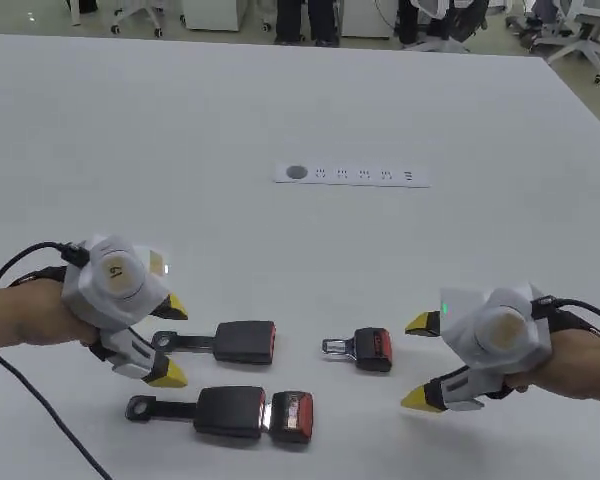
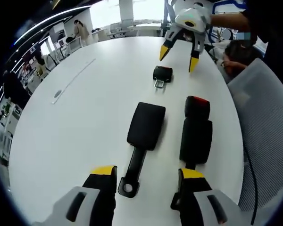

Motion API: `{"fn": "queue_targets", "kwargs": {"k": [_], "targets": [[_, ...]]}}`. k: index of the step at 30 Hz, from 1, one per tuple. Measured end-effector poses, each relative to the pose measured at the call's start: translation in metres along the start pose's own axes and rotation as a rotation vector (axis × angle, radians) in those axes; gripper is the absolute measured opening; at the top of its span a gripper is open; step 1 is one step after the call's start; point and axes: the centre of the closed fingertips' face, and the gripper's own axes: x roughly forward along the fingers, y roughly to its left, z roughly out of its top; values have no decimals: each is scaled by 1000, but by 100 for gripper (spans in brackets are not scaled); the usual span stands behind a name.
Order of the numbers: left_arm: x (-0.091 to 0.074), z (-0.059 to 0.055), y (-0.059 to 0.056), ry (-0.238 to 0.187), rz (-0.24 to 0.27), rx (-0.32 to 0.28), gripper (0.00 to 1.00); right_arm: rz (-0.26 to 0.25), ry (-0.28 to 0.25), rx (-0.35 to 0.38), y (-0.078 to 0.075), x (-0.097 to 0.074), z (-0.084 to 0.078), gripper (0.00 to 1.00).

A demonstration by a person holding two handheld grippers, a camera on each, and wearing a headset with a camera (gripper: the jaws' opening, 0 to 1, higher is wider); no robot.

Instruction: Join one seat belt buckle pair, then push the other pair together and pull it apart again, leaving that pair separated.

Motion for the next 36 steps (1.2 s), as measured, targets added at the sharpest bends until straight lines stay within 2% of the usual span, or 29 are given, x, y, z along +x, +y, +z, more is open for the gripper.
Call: {"fn": "queue_targets", "kwargs": {"k": [1, 3, 7, 12, 15, 17, 22, 24, 28, 32, 36], "targets": [[-2, 0, -1, -31, 8, 0, 54, -6, -12, 12, 2, -3, 2, 53], [-5, -1, -5, -77, 16, -64, 57, -17, -33, 38, 4, -4, 2, 54], [-11, -4, -6, -159, 51, -130, 66, -43, -85, 85, 7, -7, 5, 57], [-22, 4, -15, -278, 103, -164, 71, -91, -167, 156, 14, -13, 14, 63], [-28, 2, -17, -355, 136, -189, 75, -114, -202, 190, 18, -16, 17, 69], [-28, -1, -19, -369, 150, -197, 78, -127, -237, 219, 22, -17, 18, 73], [-28, -1, -34, -408, 161, -245, 87, -155, -268, 271, 28, -15, 14, 85], [-26, -7, -36, -416, 167, -264, 89, -158, -280, 283, 34, -18, 18, 89], [-28, -5, -41, -451, 205, -303, 94, -181, -305, 325, 37, -17, 20, 99], [-27, -8, -43, -474, 227, -316, 100, -195, -316, 355, 41, -19, 22, 99], [-29, 3, -50, -491, 242, -345, 100, -203, -339, 390, 43, -21, 24, 99]]}}
